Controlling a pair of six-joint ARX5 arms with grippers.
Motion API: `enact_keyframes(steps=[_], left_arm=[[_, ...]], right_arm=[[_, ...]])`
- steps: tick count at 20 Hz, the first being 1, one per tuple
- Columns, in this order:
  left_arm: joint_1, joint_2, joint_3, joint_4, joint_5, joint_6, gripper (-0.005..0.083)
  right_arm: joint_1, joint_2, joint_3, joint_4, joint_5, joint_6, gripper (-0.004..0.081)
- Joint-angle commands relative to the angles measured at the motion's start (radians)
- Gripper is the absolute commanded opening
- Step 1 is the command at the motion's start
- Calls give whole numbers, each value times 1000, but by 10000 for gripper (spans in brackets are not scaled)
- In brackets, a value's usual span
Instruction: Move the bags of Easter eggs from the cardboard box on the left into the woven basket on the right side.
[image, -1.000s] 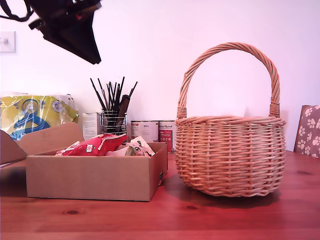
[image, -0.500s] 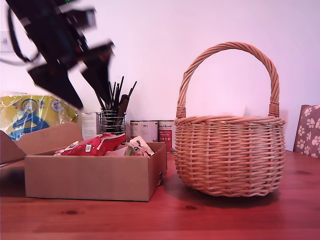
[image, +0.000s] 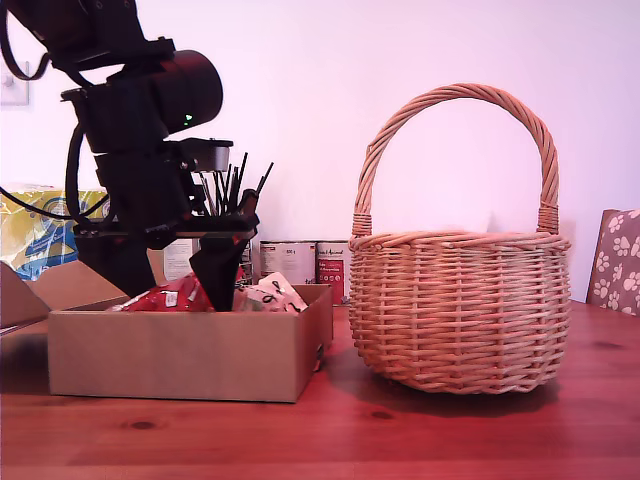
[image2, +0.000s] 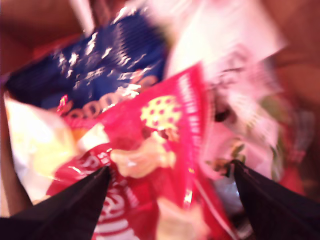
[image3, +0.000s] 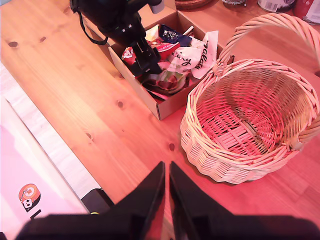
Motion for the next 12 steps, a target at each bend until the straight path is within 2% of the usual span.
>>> enact_keyframes(steps=[1, 2, 3, 4, 6, 7, 8, 12], left_arm=[[8, 39, -12, -20, -20, -6, 727], [8, 39, -12, -27, -20, -11, 713], [8, 39, -12, -35, -19, -15, 646], [8, 39, -12, -44, -15, -23, 519], [8, 39, -12, -40, -8, -21, 191], [8, 39, -12, -32, -2, -21, 104], [8, 39, -12, -26, 8, -21, 70], [8, 30, -6, -17, 19, -21, 68]], right_arm=[[0, -6, -14, 5, 0, -3, -13], [0, -6, -14, 5, 0, -3, -13], [0, -6, -14, 5, 0, -3, -13], [0, -6, -14, 6, 0, -4, -12], [0, -6, -14, 5, 0, -4, -13], [0, -6, -14, 5, 0, -4, -13], [0, -6, -14, 4, 0, -4, -13], [0, -6, -14, -2, 0, -4, -13]])
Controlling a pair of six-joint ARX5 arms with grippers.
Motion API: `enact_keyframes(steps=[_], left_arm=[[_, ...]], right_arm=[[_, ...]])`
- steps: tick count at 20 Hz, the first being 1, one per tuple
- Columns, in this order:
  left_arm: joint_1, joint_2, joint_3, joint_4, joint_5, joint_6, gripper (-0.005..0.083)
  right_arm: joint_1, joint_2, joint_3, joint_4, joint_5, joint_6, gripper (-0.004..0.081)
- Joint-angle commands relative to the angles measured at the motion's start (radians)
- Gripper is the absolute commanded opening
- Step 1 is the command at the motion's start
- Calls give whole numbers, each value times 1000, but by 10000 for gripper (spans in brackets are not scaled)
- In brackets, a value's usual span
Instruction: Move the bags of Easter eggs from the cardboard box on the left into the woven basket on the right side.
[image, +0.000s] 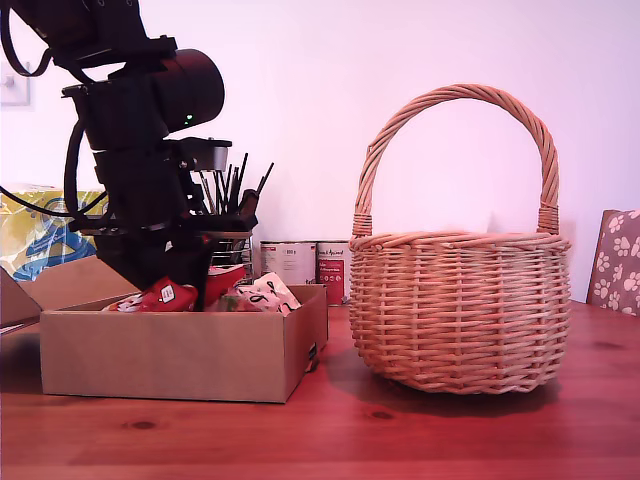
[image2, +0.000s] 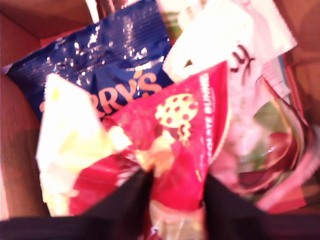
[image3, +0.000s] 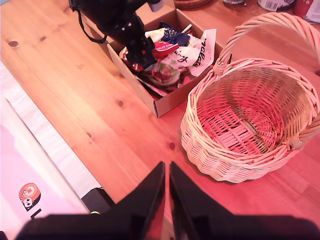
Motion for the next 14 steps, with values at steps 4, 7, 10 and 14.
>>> enact_keyframes(steps=[4, 7, 10, 14], left_arm=[[4, -34, 26, -49, 2, 17, 67], [4, -122, 45, -70, 8, 38, 35], [15, -204, 45, -63, 13, 44, 29], [32, -280, 45, -29, 124, 46, 21]], right_arm=[[0, -6, -14, 0, 0, -5, -13], [0, -6, -14, -1, 0, -7, -13], [0, -6, -14, 0, 0, -7, -12], [0, -6, -14, 0, 0, -8, -12]])
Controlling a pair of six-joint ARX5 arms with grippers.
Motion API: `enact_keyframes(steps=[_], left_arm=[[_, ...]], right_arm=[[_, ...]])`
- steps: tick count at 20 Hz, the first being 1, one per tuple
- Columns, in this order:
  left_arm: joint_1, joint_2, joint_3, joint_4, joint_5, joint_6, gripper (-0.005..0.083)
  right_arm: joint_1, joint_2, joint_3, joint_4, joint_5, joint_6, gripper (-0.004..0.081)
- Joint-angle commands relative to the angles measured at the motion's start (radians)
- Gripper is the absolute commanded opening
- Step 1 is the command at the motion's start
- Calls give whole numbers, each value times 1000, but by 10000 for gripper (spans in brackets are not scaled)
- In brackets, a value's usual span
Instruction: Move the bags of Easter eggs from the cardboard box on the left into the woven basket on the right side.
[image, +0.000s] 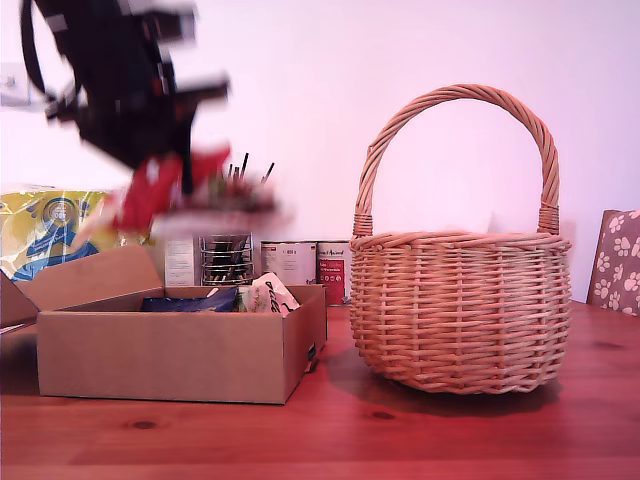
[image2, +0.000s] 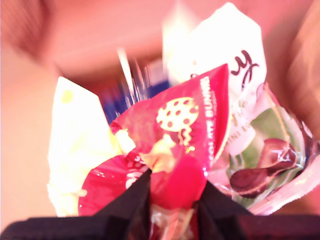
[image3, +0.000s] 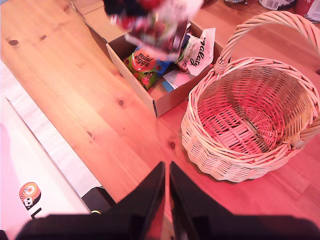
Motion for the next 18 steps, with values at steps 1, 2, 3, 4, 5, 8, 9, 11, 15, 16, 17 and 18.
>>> enact_keyframes(steps=[1, 2, 3, 4, 5, 8, 9, 11, 15, 16, 17, 18], left_arm=[[1, -9, -2, 29, 79, 3, 21], [0, -18, -2, 48, 147, 15, 21], [-3, -21, -2, 70, 225, 27, 21], [-11, -23, -2, 81, 294, 27, 21], [-23, -23, -2, 88, 353, 34, 20], [-59, -23, -2, 106, 469, 37, 19], [-72, -23, -2, 121, 488, 32, 18], [-111, -16, -2, 158, 502, 22, -12], [-187, 27, -2, 279, 497, -74, -17], [-202, 41, -2, 316, 497, -91, -17], [-219, 60, -2, 360, 497, -104, -17], [-233, 76, -2, 401, 497, -106, -17]], right_arm=[[0, -6, -14, 2, 0, -7, -12], [0, -6, -14, 2, 1, -7, -13], [0, -6, -14, 2, 1, -7, -13], [0, -6, -14, 0, 1, -7, -13], [0, -6, -14, -2, 1, -7, -13], [0, -13, -14, -9, 28, -8, -13], [0, -19, -14, -11, 41, -10, -13], [0, -38, -14, -11, 63, -12, -13], [0, -81, -12, -11, 137, -13, -13], [0, -88, -12, -11, 147, -13, -13], [0, -96, -12, -11, 159, -13, -13], [0, -101, -12, -12, 167, -13, -13]])
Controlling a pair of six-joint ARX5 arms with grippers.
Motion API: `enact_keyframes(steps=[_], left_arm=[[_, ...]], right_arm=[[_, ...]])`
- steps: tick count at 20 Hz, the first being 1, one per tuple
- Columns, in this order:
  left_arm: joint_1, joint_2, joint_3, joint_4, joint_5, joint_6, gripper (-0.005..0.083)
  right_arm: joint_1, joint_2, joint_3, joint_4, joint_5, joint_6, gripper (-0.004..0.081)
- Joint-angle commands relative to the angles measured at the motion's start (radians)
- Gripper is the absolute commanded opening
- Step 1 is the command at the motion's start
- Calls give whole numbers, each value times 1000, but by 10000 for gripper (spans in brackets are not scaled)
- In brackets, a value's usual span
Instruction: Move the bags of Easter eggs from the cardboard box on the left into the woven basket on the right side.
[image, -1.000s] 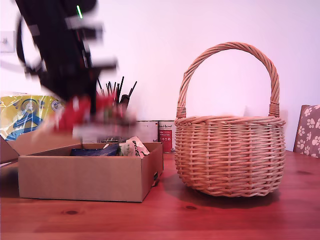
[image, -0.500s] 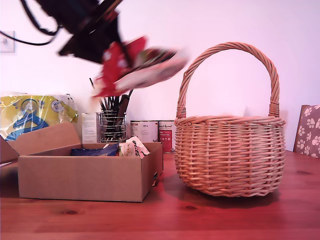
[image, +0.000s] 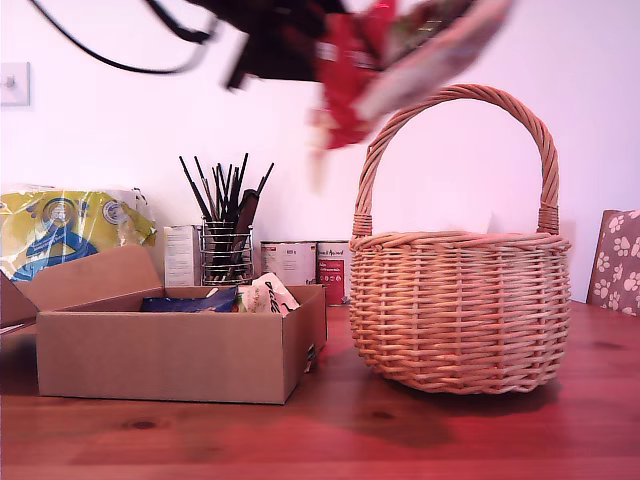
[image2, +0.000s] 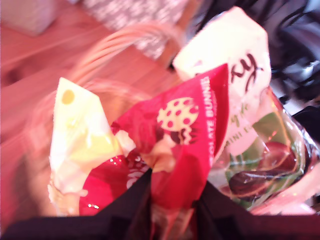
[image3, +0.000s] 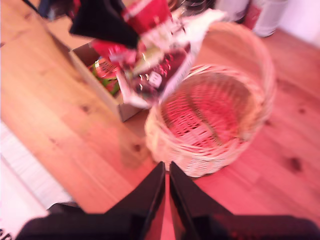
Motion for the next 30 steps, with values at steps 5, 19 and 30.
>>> enact_keyframes(steps=[5, 19, 30], left_arm=[[-42, 129, -2, 201, -39, 1, -17], [-43, 263, -2, 352, -223, 0, 35], [-68, 245, -2, 341, -343, 22, 327]], right_arm=[[0, -22, -12, -4, 50, -7, -13], [0, -23, -11, -12, 49, -18, -12], [0, -23, -11, -11, 48, -23, -12]])
